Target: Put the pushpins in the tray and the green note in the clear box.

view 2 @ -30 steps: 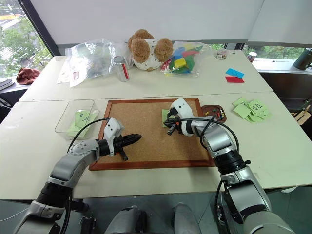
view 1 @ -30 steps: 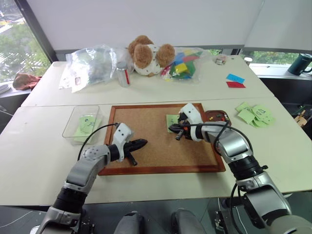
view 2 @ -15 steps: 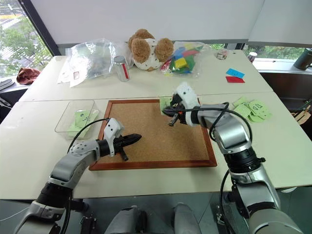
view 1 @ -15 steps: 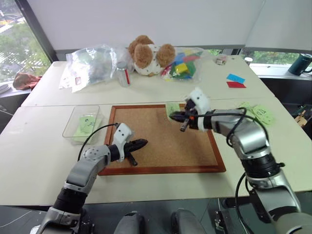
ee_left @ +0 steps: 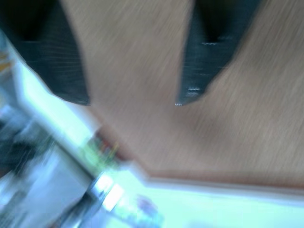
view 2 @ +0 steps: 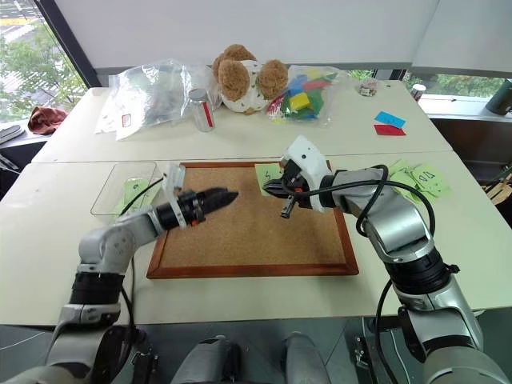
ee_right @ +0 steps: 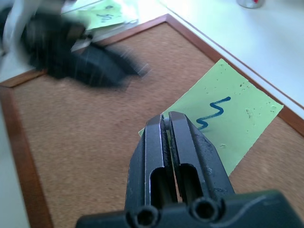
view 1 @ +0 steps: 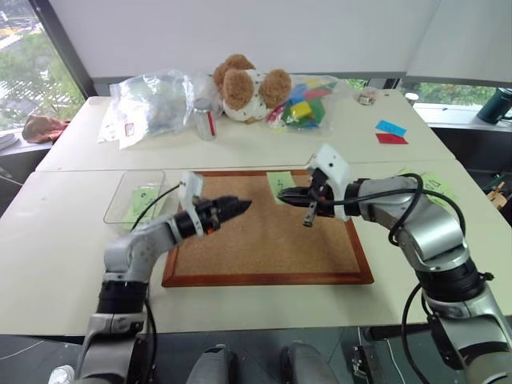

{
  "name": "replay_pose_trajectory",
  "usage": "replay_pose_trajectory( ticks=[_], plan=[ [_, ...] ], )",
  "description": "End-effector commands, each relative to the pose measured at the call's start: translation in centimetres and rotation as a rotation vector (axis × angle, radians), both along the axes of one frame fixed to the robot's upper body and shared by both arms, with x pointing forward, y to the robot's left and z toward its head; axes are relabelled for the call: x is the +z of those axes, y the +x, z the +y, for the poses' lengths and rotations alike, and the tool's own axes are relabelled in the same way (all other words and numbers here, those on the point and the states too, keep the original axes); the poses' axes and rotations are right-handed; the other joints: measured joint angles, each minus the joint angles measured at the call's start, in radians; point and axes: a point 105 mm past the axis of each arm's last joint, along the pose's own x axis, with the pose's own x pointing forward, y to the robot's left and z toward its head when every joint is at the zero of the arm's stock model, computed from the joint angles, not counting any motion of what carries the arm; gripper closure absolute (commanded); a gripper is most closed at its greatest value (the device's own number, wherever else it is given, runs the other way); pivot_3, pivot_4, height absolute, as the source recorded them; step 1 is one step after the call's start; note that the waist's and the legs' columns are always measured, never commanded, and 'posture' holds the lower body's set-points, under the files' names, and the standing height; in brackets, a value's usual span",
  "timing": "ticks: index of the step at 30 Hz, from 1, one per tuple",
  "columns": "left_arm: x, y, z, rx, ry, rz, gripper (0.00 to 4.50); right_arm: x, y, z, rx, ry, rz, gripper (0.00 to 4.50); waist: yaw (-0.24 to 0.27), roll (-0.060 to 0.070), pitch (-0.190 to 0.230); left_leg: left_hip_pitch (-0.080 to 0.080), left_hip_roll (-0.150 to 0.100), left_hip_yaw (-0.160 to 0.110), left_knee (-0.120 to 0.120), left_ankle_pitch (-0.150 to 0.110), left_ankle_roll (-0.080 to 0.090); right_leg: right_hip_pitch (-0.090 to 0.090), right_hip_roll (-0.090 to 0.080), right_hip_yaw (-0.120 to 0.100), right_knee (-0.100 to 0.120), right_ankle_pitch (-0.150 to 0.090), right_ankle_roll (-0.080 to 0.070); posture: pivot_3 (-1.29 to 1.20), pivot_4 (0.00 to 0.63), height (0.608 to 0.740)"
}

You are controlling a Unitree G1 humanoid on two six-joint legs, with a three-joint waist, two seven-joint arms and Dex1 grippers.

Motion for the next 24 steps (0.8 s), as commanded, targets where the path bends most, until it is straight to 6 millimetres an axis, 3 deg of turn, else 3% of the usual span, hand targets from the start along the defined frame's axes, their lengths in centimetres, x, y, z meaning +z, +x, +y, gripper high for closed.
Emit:
replay_pose_trajectory(
  ticks=[1,10,18,24],
  plan=[
    [1.8,0.4,-0.5,-0.019,-0.183,0.09,0.03,0.9,-0.6,0.6,0.041,-0.006,-0.048,4.5,0.0,0.0,0.0,0.0,0.0,0.0,0.0,0.0,-0.001,0.0,0.0,0.0,0.0,0.0,0.0,0.0,0.15,0.74],
    [2.2,0.4,-4.3,-0.083,-0.29,0.25,0.03,0.9,-1.7,1.5,0.136,-0.063,-0.088,4.5,0.001,-0.001,0.0,-0.001,0.0,0.0,0.001,0.003,-0.006,0.0,0.001,0.0,-0.001,0.0,0.0,0.0,0.15,0.74],
    [1.5,-0.4,-5.8,-0.112,-0.296,0.329,0.03,1.6,-1.9,2.0,0.161,-0.054,-0.112,4.5,0.001,-0.001,0.0,-0.001,0.0,0.0,0.001,0.004,-0.007,0.0,0.001,0.0,-0.001,0.0,0.0,0.0,0.15,0.74],
    [0.8,-0.9,-6.1,-0.115,-0.315,0.382,2.8,2.2,-1.5,1.9,0.148,-0.049,-0.131,4.5,0.001,-0.001,0.0,-0.001,0.0,0.0,0.001,0.004,-0.007,0.0,0.001,0.0,-0.001,0.0,0.0,0.0,0.15,0.74]
  ],
)
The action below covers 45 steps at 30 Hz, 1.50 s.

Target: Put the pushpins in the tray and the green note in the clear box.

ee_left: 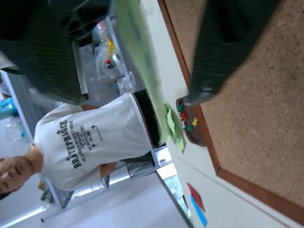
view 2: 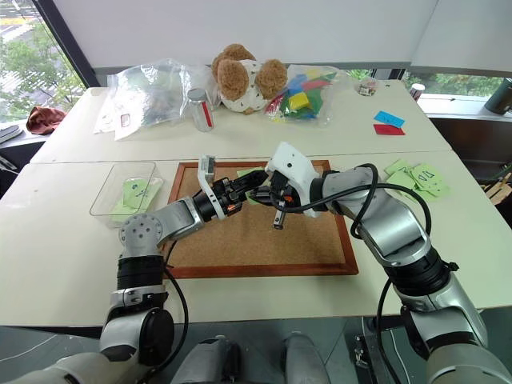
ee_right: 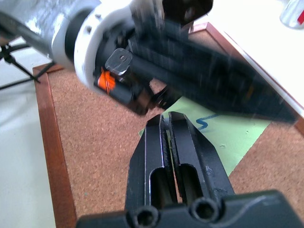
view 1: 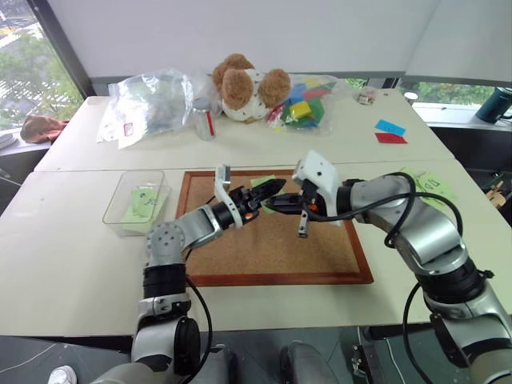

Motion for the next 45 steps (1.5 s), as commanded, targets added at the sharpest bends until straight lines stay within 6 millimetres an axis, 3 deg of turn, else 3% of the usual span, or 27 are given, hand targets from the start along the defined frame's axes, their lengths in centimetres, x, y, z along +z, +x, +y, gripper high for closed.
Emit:
replay_pose_trajectory(
  ticks=[1,3,4,24,30,33,35,40,45],
  plan=[
    [0.9,-0.5,0.0,-0.009,-0.033,-0.018,3.31,1.9,-0.1,0.2,0.014,0.017,-0.074,4.5,0.0,0.0,0.0,0.0,0.0,0.0,0.0,0.0,0.0,0.0,0.0,0.0,0.0,0.0,0.0,0.0,0.15,0.74],
    [0.9,-0.5,0.0,-0.004,-0.04,-0.01,4.3,2.0,0.0,0.1,0.01,0.019,-0.076,4.5,0.0,0.0,0.0,0.0,0.0,0.0,0.0,0.0,0.0,0.0,0.0,0.0,0.0,0.0,0.0,0.0,0.15,0.74],
    [0.9,-0.5,0.0,-0.002,-0.047,-0.004,4.42,2.1,0.1,0.1,0.007,0.018,-0.077,4.5,0.0,0.0,0.0,0.0,0.0,0.0,0.0,0.0,0.0,0.0,0.0,0.0,0.0,0.0,0.0,0.0,0.15,0.74],
    [0.4,0.1,1.6,0.065,-0.025,-0.006,4.42,4.6,0.6,-1.8,-0.102,0.075,-0.12,4.5,0.001,0.0,0.0,0.0,0.0,0.0,0.0,0.0,0.0,0.0,0.0,0.0,0.0,0.0,0.0,0.0,0.15,0.74],
    [0.6,0.2,2.2,0.094,-0.032,-0.017,4.42,4.4,4.8,-8.2,-0.435,0.134,-0.096,4.5,0.004,0.0,0.0,0.0,-0.001,0.0,0.001,0.0,0.0,0.001,0.0,0.0,0.0,0.0,0.0,0.0,0.15,0.74],
    [0.7,0.3,2.6,0.108,-0.034,-0.023,4.42,2.6,7.6,-13.8,-0.71,0.136,-0.049,4.5,0.002,0.0,0.0,0.0,-0.001,0.0,0.001,0.0,0.0,0.001,0.0,0.0,0.0,0.0,0.0,0.0,0.15,0.74],
    [0.7,0.2,2.6,0.107,-0.031,-0.028,4.42,1.5,8.4,-15.9,-0.801,0.157,-0.007,4.5,0.002,0.0,0.0,0.0,-0.001,0.0,0.001,0.0,0.0,0.001,0.0,0.0,0.0,0.0,0.0,0.0,0.15,0.74],
    [0.8,-0.1,2.6,0.101,-0.019,-0.043,4.42,-2.0,8.8,-18.0,-0.872,0.114,0.078,4.5,-0.002,0.0,0.0,0.0,0.0,0.001,0.0,0.0,-0.001,0.0,0.001,0.001,0.0,0.0,0.0,0.0,0.15,0.74],
    [0.8,-0.3,2.6,0.098,-0.012,-0.052,4.42,-3.3,8.5,-18.3,-0.874,0.121,0.118,4.5,-0.001,0.0,0.0,0.0,0.0,0.001,0.001,0.0,-0.001,0.0,0.001,0.001,0.001,0.0,0.0,0.0,0.15,0.74]
  ],
)
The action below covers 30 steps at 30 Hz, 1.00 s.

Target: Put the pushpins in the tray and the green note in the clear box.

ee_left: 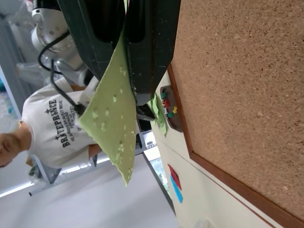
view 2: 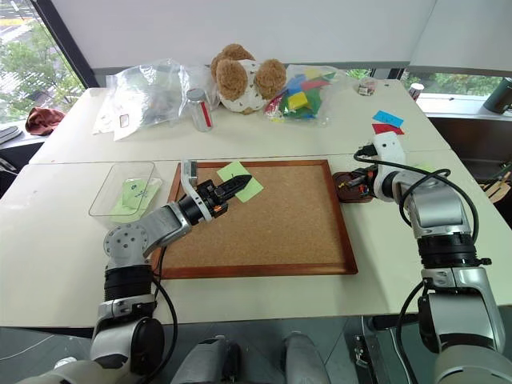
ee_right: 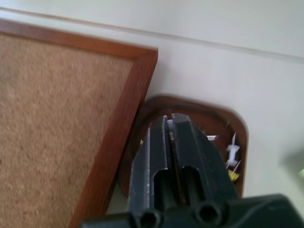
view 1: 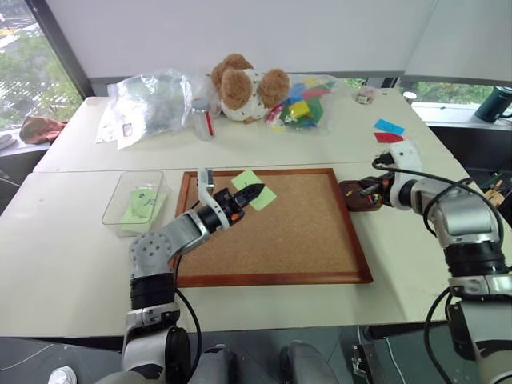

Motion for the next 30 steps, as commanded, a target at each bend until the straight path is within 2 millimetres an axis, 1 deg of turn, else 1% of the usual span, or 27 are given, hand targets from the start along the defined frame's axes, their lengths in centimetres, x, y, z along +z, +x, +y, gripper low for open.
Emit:
replay_pose_trajectory(
  ticks=[1,6,7,8,15,19,22,25,28,30],
  plan=[
    [1.1,-0.5,-0.2,-0.016,-0.012,-0.055,4.42,0.8,0.0,0.1,0.016,0.013,-0.038,4.5,0.0,0.0,0.0,0.0,0.0,0.0,0.0,0.0,0.0,0.0,0.0,0.0,0.0,0.0,0.0,0.0,0.15,0.74],
    [1.0,-0.6,-0.2,-0.018,-0.004,-0.058,4.42,-0.3,-0.2,-0.1,0.008,0.023,-0.011,4.5,0.001,0.0,0.0,0.0,0.0,0.0,0.0,0.0,0.0,0.0,0.0,0.0,0.0,0.0,0.0,0.0,0.15,0.74],
    [1.0,-0.6,-0.2,-0.018,-0.003,-0.059,4.5,-0.5,-0.2,-0.1,0.009,0.03,-0.005,3.92,0.001,0.0,0.0,0.0,0.0,0.0,0.0,0.0,0.0,0.0,0.0,0.0,0.0,0.0,0.0,0.0,0.15,0.74],
    [1.0,-0.6,-0.2,-0.017,-0.002,-0.059,4.5,-0.7,-0.2,-0.1,0.01,0.033,-0.002,3.57,0.001,0.0,0.0,0.0,0.0,0.0,0.0,0.0,0.0,0.0,0.0,0.0,0.0,0.0,0.0,0.0,0.15,0.74],
    [1.0,-0.6,-0.1,-0.011,0.001,-0.063,4.5,-0.7,-0.3,-0.2,0.01,0.028,-0.002,0.03,0.001,0.0,0.0,0.0,0.0,0.0,0.0,0.0,0.0,0.0,0.0,0.0,0.0,0.0,0.0,0.0,0.15,0.74],
    [0.9,-0.7,-0.1,-0.011,0.003,-0.061,4.5,0.7,-0.3,-0.1,0.03,0.021,-0.036,0.03,0.001,0.0,0.0,0.0,0.0,0.0,0.0,0.0,0.0,0.0,0.0,0.0,0.0,0.0,0.0,0.0,0.15,0.74],
    [0.9,-0.7,0.0,-0.005,0.013,-0.066,4.5,2.4,-0.6,0.9,0.089,0.016,-0.075,0.03,0.001,0.0,0.0,0.0,0.0,0.0,0.0,0.0,0.0,0.0,0.0,0.0,0.0,0.0,0.0,0.0,0.15,0.74],
    [1.0,-0.6,0.4,0.012,0.034,-0.083,4.5,4.0,-1.6,3.1,0.203,0.034,-0.106,0.03,0.0,0.0,0.0,0.0,0.0,0.0,0.0,0.0,0.0,0.0,0.0,0.0,0.0,0.0,0.0,0.0,0.15,0.74],
    [1.7,-0.6,1.3,0.057,0.079,-0.143,4.5,5.7,-3.4,6.4,0.388,0.037,-0.146,0.03,0.0,0.0,0.0,0.0,0.0,0.0,0.0,0.0,0.0,0.0,0.0,0.0,0.001,0.0,0.0,0.0,0.15,0.74],
    [2.4,-0.6,2.0,0.105,0.115,-0.192,4.5,6.3,-4.9,8.5,0.521,0.058,-0.161,0.03,0.001,0.0,0.0,0.0,0.0,0.0,0.0,0.0,0.0,0.0,0.0,0.0,0.001,0.0,0.0,0.0,0.15,0.74]
  ],
)
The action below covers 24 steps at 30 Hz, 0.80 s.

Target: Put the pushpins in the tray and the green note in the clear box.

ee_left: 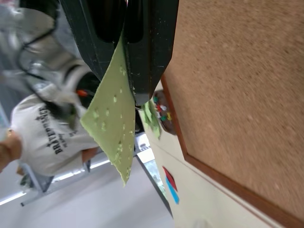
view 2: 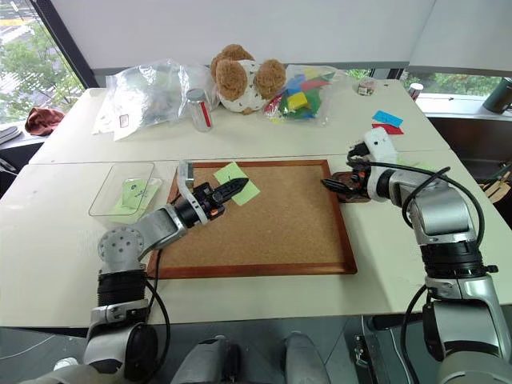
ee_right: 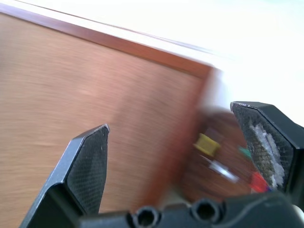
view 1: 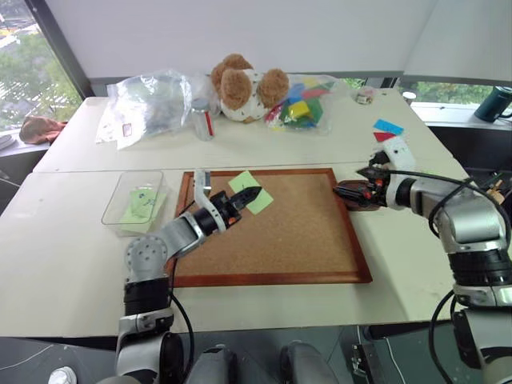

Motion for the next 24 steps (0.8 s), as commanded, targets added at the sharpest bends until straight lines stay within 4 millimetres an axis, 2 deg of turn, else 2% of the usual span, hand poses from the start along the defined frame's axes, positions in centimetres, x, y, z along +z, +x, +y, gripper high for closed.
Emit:
replay_pose_trajectory(
  ticks=[1,4,6,11,17,21,24],
  plan=[
    [2.3,-0.3,1.1,0.069,0.037,-0.133,4.5,2.6,-2.7,3.2,0.219,0.025,-0.07,0.03,0.001,0.0,0.0,0.0,0.0,0.0,0.0,0.0,0.0,0.0,0.0,0.0,0.0,0.0,0.0,0.0,0.15,0.74],
    [3.9,-0.2,2.9,0.217,0.07,-0.208,4.5,2.7,-5.1,5.6,0.398,0.047,-0.063,0.03,0.006,0.0,0.0,0.0,0.0,0.0,0.0,0.0,0.0,0.0,-0.001,0.0,0.0,0.0,0.0,0.0,0.15,0.74],
    [4.8,-0.2,4.3,0.334,0.14,-0.271,4.5,2.8,-5.9,6.6,0.457,0.065,-0.053,0.03,0.004,0.0,0.0,0.0,0.0,0.0,0.0,0.0,0.0,0.001,-0.001,0.0,-0.001,0.0,0.0,0.0,0.15,0.74],
    [6.9,-0.2,10.1,0.672,0.354,-0.35,4.5,2.9,-7.0,8.0,0.559,0.057,-0.057,0.03,0.0,0.0,0.0,0.0,0.0,0.0,0.0,0.0,0.0,0.001,-0.001,0.0,0.0,0.0,0.0,0.0,0.15,0.74],
    [6.1,0.2,16.9,0.837,0.778,-0.349,4.5,2.9,-7.4,8.8,0.623,0.045,-0.058,0.03,0.001,0.0,0.0,0.001,0.0,0.0,-0.001,-0.001,0.002,0.001,0.0,0.0,0.0,0.0,0.0,0.0,0.15,0.74],
    [5.0,1.3,18.9,0.833,0.904,-0.317,4.5,2.8,-7.6,8.9,0.643,0.03,-0.06,0.03,0.012,0.0,0.0,0.001,0.0,0.0,0.0,-0.003,0.005,0.001,-0.001,0.0,-0.001,0.0,0.0,0.0,0.15,0.74],
    [3.1,2.3,19.7,0.787,0.978,-0.252,4.5,2.7,-7.7,8.9,0.642,0.021,-0.062,0.03,0.022,0.0,0.0,0.001,0.0,0.0,0.0,-0.003,0.005,0.001,-0.002,0.0,-0.001,0.0,0.0,0.0,0.15,0.74]
  ],
)
